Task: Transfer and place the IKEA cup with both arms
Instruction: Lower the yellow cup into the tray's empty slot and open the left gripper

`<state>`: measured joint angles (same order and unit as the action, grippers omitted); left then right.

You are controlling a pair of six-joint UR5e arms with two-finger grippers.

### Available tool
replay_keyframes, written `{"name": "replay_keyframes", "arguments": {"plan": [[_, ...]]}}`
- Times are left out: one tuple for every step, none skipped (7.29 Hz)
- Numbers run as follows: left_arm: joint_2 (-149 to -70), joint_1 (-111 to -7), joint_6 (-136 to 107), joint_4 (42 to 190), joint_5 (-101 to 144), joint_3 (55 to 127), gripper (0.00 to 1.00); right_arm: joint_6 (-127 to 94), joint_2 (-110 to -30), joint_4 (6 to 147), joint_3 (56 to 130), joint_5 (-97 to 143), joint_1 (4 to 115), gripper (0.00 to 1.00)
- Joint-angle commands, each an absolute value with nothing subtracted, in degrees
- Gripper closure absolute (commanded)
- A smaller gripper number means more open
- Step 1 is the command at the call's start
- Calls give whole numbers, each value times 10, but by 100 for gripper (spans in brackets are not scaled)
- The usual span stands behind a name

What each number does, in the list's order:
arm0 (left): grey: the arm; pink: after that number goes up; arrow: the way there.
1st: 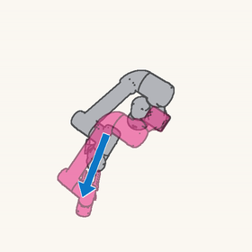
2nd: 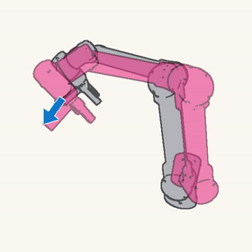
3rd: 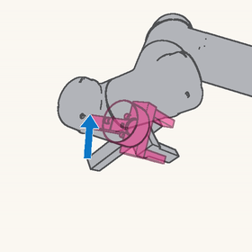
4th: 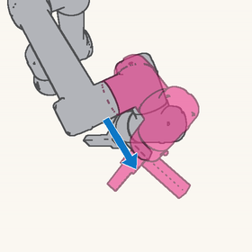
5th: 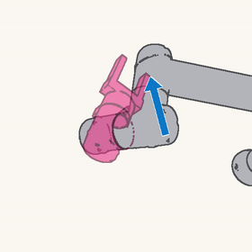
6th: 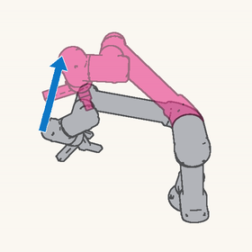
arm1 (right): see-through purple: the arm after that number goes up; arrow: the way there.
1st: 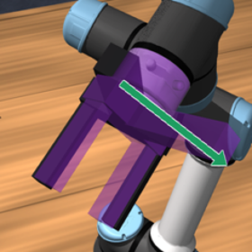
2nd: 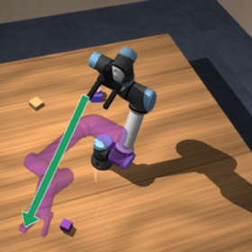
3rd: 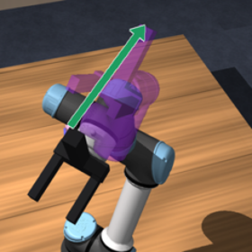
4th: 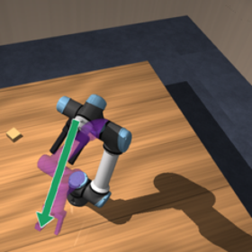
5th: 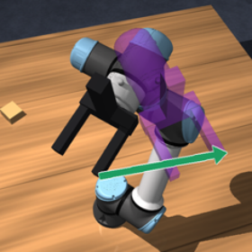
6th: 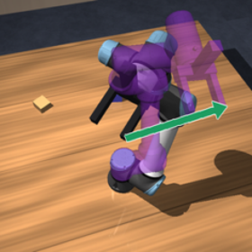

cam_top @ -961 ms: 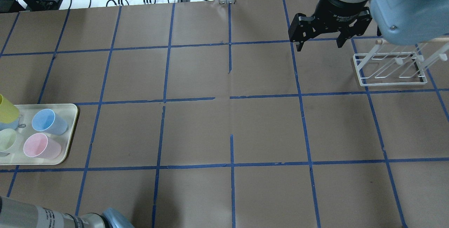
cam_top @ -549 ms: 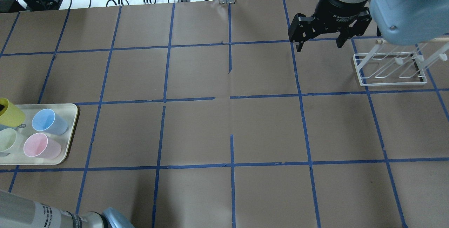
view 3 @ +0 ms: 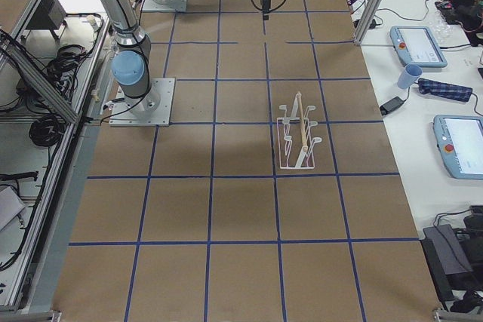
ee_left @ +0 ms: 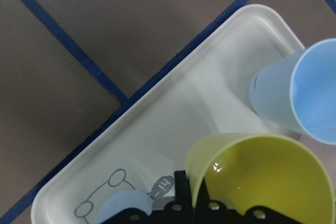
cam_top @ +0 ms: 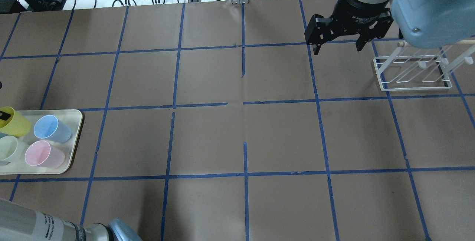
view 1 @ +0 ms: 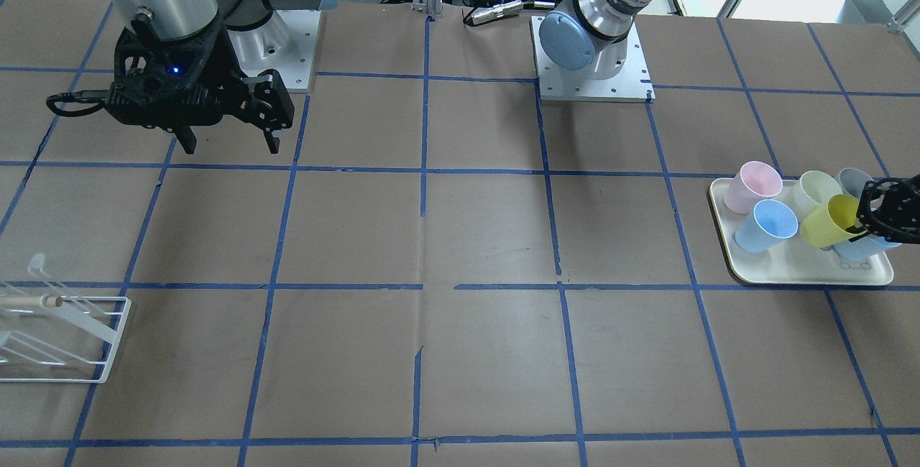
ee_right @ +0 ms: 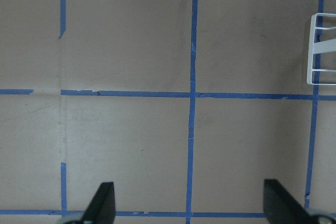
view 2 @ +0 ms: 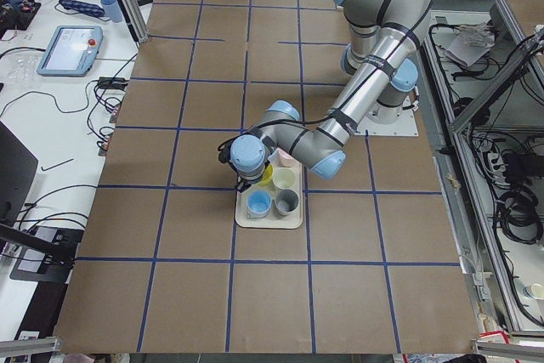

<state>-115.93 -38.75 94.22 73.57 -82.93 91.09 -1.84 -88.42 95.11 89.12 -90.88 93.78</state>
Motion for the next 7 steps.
{"name": "replay_keyframes", "arguments": {"plan": [[-1166,-388,943,736,-828,915,100,-18,-884,951,891,-909,938,0],[-1172,-388,943,736,-830,917,100,-18,-884,951,891,-909,938,0],[-1175,-388,943,733,-830,918,100,-18,-883,952,891,-909,938,0],[-1181,-388,941,731,-831,918,100,-18,-883,952,891,-909,938,0],[-1184,-388,941,725,-831,919,83,-18,-883,952,891,-909,937,0],[-1186,-388,941,724,-831,919,56,-18,-883,952,891,-909,938,0],[-1190,-388,940,724,-831,918,48,-19,-883,952,891,-909,938,0]]}}
